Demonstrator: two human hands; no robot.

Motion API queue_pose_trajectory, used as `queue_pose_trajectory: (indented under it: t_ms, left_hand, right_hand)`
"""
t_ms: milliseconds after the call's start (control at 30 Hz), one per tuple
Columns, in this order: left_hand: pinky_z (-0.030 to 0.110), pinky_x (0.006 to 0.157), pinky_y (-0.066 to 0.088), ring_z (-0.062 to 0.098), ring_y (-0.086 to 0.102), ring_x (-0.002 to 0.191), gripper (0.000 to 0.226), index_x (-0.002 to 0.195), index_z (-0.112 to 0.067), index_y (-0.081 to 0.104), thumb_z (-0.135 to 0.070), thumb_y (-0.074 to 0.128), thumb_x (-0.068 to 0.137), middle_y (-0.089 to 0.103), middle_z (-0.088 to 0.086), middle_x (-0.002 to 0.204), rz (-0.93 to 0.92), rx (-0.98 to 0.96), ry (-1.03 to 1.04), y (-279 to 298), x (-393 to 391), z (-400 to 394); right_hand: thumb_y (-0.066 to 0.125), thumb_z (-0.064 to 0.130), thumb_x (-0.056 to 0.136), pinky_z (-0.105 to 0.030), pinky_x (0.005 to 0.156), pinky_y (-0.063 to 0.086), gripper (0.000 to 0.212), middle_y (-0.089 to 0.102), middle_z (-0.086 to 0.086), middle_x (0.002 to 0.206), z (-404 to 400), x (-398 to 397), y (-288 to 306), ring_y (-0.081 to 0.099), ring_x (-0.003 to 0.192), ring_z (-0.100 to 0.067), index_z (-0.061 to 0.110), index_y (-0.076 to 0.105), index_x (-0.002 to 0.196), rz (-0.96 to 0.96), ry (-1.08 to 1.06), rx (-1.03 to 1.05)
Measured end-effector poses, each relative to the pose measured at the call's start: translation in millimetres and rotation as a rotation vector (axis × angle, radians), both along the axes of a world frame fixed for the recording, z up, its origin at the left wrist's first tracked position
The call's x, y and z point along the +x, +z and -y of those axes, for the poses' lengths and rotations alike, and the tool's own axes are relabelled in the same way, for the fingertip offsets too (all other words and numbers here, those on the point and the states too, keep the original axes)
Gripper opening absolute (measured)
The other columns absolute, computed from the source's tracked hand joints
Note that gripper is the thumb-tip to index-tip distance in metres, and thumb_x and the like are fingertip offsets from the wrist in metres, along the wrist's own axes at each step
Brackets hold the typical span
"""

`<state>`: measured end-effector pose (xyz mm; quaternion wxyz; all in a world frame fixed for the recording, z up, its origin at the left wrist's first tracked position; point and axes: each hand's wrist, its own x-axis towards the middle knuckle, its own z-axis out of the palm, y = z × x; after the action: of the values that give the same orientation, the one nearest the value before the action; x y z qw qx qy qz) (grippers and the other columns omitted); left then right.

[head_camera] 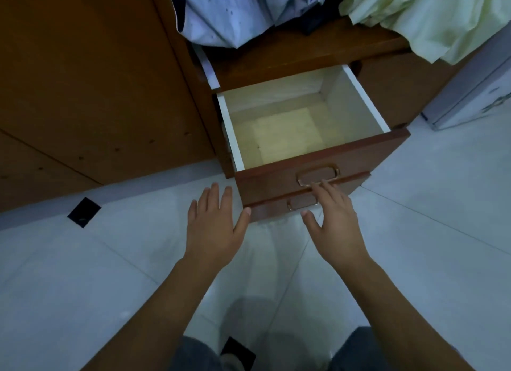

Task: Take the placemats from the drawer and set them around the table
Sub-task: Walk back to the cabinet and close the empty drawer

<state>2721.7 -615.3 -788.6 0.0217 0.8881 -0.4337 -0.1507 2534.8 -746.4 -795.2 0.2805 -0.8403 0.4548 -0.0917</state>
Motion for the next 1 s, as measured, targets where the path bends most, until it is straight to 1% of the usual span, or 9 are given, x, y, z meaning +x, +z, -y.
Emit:
queue_pose_trajectory:
  t_ms: [133,233,333,433,533,667,767,833,1000]
  left_hand:
    - [0.044,0.122,0.01,0.023,0.012,0.149,0.082,0.155,-0.023,0.018,-0.069,0.005,0.089,0.015,0.007,0.163,0.044,-0.121,-0.01,-57,8,8]
    - [0.044,0.122,0.01,0.021,0.009,0.15,0.081,0.155,-0.026,0.015,-0.071,0.007,0.089,0.012,0.005,0.163,0.028,-0.175,0.006,-96,10,8]
    - [0.045,0.121,0.009,0.024,0.007,0.15,0.082,0.156,-0.026,0.012,-0.074,0.012,0.089,0.009,0.007,0.164,0.037,-0.179,0.019,-112,17,16]
    - [0.046,0.119,0.014,0.026,0.013,0.149,0.077,0.155,-0.026,0.016,-0.072,0.019,0.092,0.014,0.008,0.163,0.072,-0.224,0.009,-110,24,27]
    - [0.045,0.118,0.015,0.025,0.014,0.149,0.076,0.155,-0.028,0.015,-0.071,0.021,0.092,0.015,0.007,0.163,0.033,-0.246,0.054,-105,22,25]
    - [0.047,0.119,0.019,0.024,0.017,0.149,0.076,0.155,-0.028,0.014,-0.07,0.022,0.092,0.017,0.005,0.162,0.019,-0.277,0.029,-108,19,23]
    - [0.049,0.118,0.025,0.023,0.021,0.147,0.081,0.154,-0.023,0.018,-0.073,0.016,0.091,0.022,0.004,0.161,0.028,-0.3,0.02,-115,19,33]
    - [0.048,0.117,0.027,0.023,0.023,0.146,0.085,0.154,-0.019,0.021,-0.074,0.014,0.088,0.024,0.004,0.16,0.019,-0.315,0.035,-116,18,38]
    - [0.048,0.117,0.026,0.023,0.022,0.147,0.081,0.154,-0.022,0.015,-0.072,0.018,0.091,0.022,0.005,0.16,0.026,-0.301,0.039,-118,21,37]
  right_hand:
    - [0.06,0.03,0.093,-0.039,0.113,0.025,0.051,0.038,-0.002,0.152,9,-5,-51,0.03,0.141,-0.026,0.019,0.048,0.142,0.107,-0.047,-0.103]
    - [0.061,0.03,0.092,-0.034,0.109,0.026,0.048,0.045,-0.002,0.147,23,0,-69,0.034,0.136,-0.025,0.02,0.051,0.138,0.159,-0.03,-0.168]
    - [0.061,0.032,0.093,-0.033,0.104,0.03,0.046,0.046,0.001,0.144,37,8,-75,0.036,0.131,-0.026,0.023,0.052,0.137,0.137,-0.025,-0.214]
    - [0.061,0.034,0.092,-0.033,0.097,0.034,0.042,0.052,0.0,0.135,48,16,-78,0.037,0.121,-0.028,0.022,0.057,0.133,0.119,-0.106,-0.254]
    - [0.062,0.036,0.091,-0.037,0.098,0.037,0.039,0.055,-0.002,0.13,47,21,-79,0.037,0.118,-0.028,0.021,0.062,0.127,0.116,-0.14,-0.277]
    - [0.063,0.035,0.089,-0.041,0.096,0.04,0.031,0.057,0.0,0.123,47,20,-86,0.039,0.116,-0.026,0.024,0.067,0.117,0.146,-0.154,-0.343]
    - [0.066,0.033,0.087,-0.04,0.094,0.041,0.02,0.057,0.003,0.112,56,25,-87,0.04,0.114,-0.023,0.025,0.071,0.105,0.211,-0.176,-0.409]
    - [0.068,0.031,0.086,-0.037,0.093,0.042,0.014,0.054,0.002,0.109,58,31,-88,0.041,0.111,-0.021,0.024,0.07,0.098,0.243,-0.192,-0.406]
    - [0.068,0.027,0.087,-0.032,0.088,0.04,0.01,0.052,0.0,0.108,58,37,-97,0.042,0.104,-0.019,0.022,0.067,0.096,0.299,-0.196,-0.406]
